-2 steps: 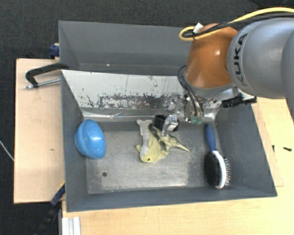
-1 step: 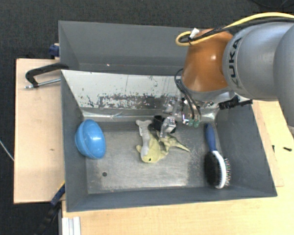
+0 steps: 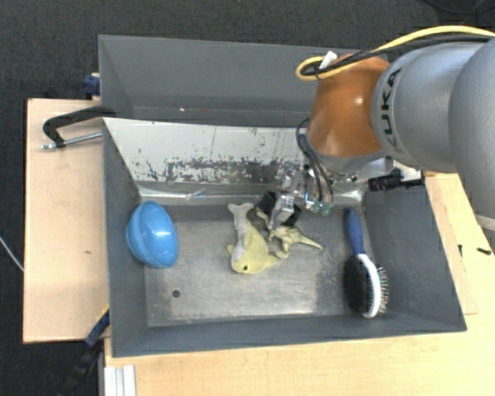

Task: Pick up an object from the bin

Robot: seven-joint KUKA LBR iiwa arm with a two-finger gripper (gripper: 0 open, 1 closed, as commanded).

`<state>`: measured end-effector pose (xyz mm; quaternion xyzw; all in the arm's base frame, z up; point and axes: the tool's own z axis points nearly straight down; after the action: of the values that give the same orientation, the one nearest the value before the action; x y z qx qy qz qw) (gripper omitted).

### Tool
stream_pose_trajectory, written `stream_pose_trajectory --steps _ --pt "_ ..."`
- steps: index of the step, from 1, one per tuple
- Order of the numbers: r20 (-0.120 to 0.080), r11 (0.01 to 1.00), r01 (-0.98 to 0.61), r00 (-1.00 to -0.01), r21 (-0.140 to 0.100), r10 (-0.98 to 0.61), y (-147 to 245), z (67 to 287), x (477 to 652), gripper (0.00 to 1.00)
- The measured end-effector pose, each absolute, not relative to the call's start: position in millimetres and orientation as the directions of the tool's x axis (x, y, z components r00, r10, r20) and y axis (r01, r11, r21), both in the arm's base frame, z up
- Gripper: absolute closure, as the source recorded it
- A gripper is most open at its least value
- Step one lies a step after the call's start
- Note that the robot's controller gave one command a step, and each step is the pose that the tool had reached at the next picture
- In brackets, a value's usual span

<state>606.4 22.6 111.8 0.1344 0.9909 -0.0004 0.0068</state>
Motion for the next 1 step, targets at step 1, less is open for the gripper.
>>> stream_pose_trajectory --steps 1 --pt "-0.007 1.0 -0.031 -0.999 0.001 -0.031 37.7 117.5 601.0 1.0"
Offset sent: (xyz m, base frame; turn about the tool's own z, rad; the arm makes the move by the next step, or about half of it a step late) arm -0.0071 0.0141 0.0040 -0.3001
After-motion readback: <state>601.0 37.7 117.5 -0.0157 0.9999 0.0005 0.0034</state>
